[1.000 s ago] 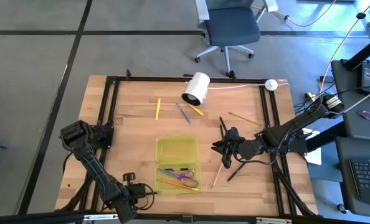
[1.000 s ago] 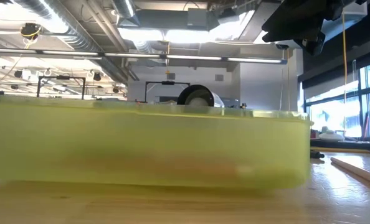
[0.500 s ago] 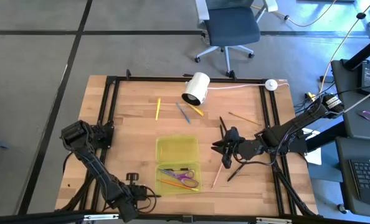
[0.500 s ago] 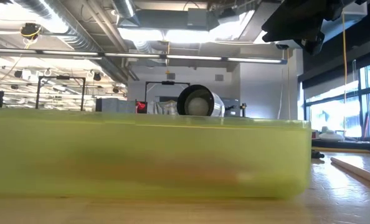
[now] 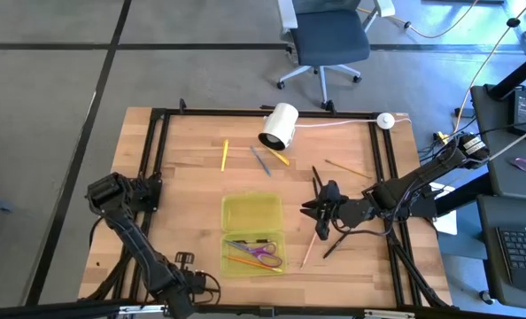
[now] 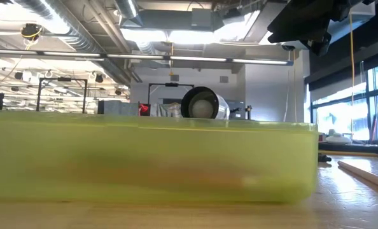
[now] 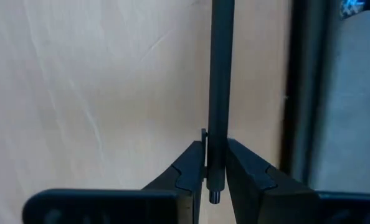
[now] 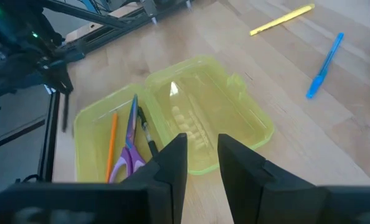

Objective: Pick & place school supplies into a supply box
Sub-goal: Put the black pen into the yellow supply box

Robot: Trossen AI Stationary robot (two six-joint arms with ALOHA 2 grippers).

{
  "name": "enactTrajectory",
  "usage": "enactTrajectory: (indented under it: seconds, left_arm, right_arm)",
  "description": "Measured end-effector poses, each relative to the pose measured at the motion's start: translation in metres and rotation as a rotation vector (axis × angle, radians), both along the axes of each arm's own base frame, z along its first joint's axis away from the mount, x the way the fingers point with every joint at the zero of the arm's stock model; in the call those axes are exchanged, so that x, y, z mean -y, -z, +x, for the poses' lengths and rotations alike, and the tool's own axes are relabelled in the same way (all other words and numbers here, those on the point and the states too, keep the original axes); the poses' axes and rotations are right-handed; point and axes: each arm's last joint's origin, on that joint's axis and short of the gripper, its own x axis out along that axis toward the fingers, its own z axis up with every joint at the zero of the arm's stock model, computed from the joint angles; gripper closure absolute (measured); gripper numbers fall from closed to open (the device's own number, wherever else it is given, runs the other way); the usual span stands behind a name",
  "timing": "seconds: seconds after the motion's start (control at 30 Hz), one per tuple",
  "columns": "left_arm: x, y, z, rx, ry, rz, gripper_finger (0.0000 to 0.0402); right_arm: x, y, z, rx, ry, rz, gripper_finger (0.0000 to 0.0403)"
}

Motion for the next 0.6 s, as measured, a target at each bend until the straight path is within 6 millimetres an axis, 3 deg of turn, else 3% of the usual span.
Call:
enactTrajectory:
  seconds: [0.27, 0.6]
  left_arm:
    - [-0.003, -0.044, 0.022, 0.001, 0.031, 0.026, 0.0355]
    - [-0.034, -0.087, 0.069, 0.067, 0.05, 0.039, 0.0355]
  right_arm:
    - [0.0, 0.0, 0.0, -0.002, -0.007, 0.001, 0.0308]
    - [-0.005, 0.001, 0.0, -0.047, -0.157, 0.056, 0.0308]
